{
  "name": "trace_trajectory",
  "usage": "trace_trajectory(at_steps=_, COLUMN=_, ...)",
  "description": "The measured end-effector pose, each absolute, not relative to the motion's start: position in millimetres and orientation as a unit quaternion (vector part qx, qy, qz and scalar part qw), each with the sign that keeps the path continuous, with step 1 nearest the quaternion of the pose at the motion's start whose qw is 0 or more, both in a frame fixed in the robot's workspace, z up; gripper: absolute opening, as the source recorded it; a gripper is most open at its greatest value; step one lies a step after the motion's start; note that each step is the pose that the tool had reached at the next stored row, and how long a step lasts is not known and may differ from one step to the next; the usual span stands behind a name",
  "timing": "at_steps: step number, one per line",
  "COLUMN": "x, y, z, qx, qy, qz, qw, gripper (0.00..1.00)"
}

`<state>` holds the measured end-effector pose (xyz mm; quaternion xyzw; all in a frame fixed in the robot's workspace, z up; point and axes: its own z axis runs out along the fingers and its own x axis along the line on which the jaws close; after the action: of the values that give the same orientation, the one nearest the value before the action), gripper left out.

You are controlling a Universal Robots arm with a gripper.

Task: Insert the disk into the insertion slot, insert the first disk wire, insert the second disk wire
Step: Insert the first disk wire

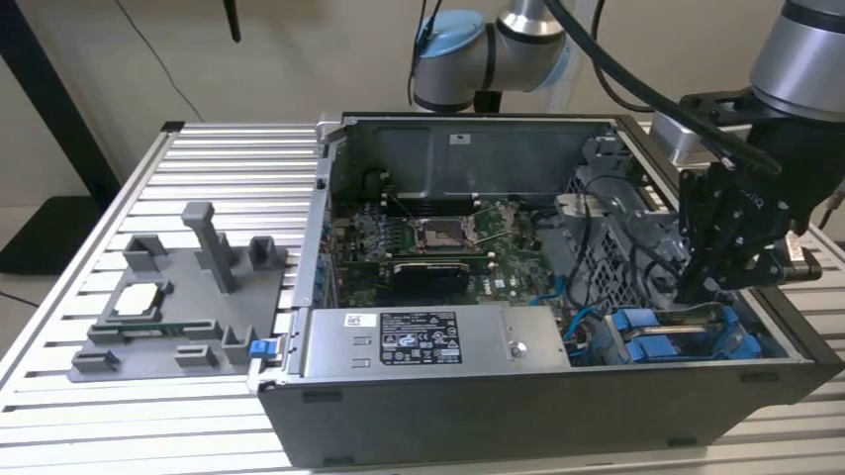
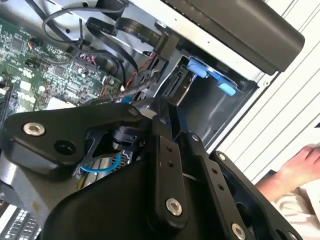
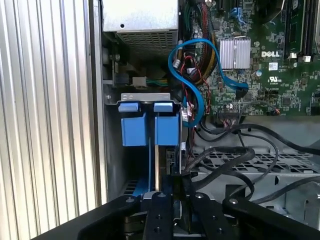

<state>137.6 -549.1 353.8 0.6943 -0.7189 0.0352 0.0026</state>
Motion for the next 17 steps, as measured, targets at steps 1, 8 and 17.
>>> trace_trajectory(at_steps=1, x=138, y=-549, z=353, qx=0.694, qy=-0.719, qz=0.035, qw=0.002, gripper=0.00)
trace_trajectory(at_steps=8, x=142, y=-549, z=346, qx=0.694, qy=-0.719, qz=0.042, qw=-0.004, gripper=0.00)
trace_trajectory(at_steps=17, x=148, y=-550, z=342, qx=0.695, qy=-0.717, qz=0.043, qw=-0.005, gripper=0.00)
